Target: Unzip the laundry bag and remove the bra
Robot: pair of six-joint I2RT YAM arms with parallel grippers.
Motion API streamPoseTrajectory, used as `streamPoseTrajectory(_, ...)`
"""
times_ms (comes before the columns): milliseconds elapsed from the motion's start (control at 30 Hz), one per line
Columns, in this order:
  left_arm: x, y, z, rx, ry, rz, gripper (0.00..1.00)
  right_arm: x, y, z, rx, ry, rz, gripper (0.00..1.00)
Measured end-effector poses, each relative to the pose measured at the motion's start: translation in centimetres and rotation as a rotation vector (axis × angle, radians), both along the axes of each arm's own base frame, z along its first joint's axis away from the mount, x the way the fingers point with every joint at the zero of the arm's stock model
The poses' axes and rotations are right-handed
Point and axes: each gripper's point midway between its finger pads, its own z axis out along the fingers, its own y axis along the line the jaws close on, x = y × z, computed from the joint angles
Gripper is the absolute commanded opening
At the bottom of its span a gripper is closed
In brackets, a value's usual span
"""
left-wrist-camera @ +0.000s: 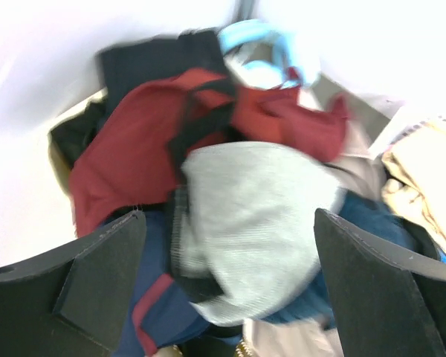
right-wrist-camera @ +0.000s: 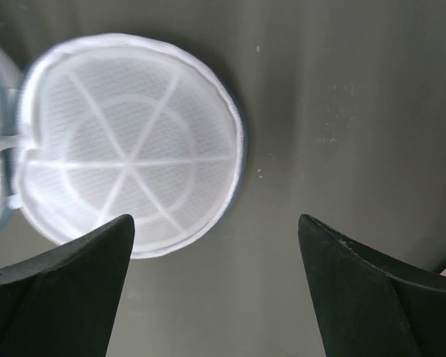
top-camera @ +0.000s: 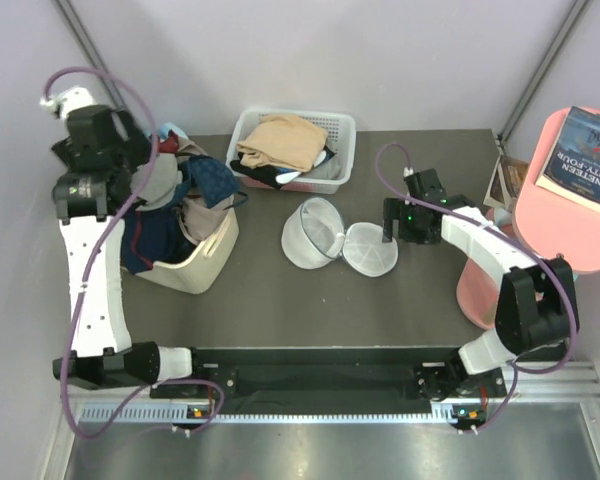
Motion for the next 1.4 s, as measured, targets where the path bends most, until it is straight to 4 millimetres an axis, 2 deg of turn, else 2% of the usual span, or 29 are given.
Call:
streamPoseTrajectory(33,0.3,-1.3,0.8,0.029,-0.004,-0.025,0.99,0.0,-0.1,-0.7,-0.011,0.018,-0.004,0.84)
streamPoseTrajectory(167,2.8,-9.3,4.3,0.08,-0.064,-0.222,0.99,-0.1,-0.6,-3.6,-0.055,0.083,-0.013,0.71)
streamPoseTrajectory(267,3.9,-14.1,4.7,0.09,-0.077,-0.322,0.99,0.2,-0.7,-5.0,-0.071,0.107,-0.016,0.64)
streamPoseTrajectory(367,4.7,-19.4,3.7,0.103,-0.055,-0.431,0.99,0.4,-0.8,-6.4,-0.088,0.133,-0.02,0.61)
streamPoseTrajectory(433,4.9,-23.8,2.6,0.107,-0.037,-0.527,0.99,0.4,-0.9,-7.2,-0.097,0.148,-0.022,0.57)
streamPoseTrajectory(567,4.5,-31.9,-1.0,0.086,0.016,-0.711,0.99,0.4,-1.0,-8.3,-0.11,0.17,-0.02,0.48)
streamPoseTrajectory(633,3.5,-35.2,-4.2,0.048,0.072,-0.803,0.99,0.6,-1.0,-8.8,-0.116,0.177,-0.015,0.38)
streamPoseTrajectory(667,3.2,-36.0,-5.4,0.037,0.096,-0.827,0.99,0.7,-0.9,-8.8,-0.114,0.171,-0.01,0.28)
streamPoseTrajectory(733,2.6,-37.1,-8.4,0.002,0.155,-0.864,0.99,1.0,-0.8,-8.9,-0.115,0.161,-0.004,0.18)
streamPoseTrajectory(767,2.5,-37.3,-9.5,-0.009,0.176,-0.87,0.99,1.2,-0.7,-8.9,-0.114,0.159,0.0,0.08)
streamPoseTrajectory(833,2.1,-37.4,-11.9,-0.022,0.225,-0.877,0.99,1.7,-0.6,-8.8,-0.113,0.155,0.004,0.0)
streamPoseTrajectory(967,1.7,-37.3,-14.1,-0.033,0.271,-0.877,0.99,2.0,-1.0,-8.5,-0.142,0.164,0.003,0.0)
streamPoseTrajectory(1067,1.8,-37.5,-14.8,-0.036,0.271,-0.878,0.99,2.2,-2.4,-7.6,-0.219,0.166,-0.007,0.0)
streamPoseTrajectory(1200,1.8,-37.6,-16.3,-0.05,0.284,-0.884,0.99,3.7,-4.9,-4.3,-0.348,0.12,-0.029,0.0)
streamPoseTrajectory(1400,1.7,-38.1,-18.0,-0.113,0.298,-0.891,0.99,6.7,-7.8,3.7,-0.531,-0.024,-0.082,0.0)
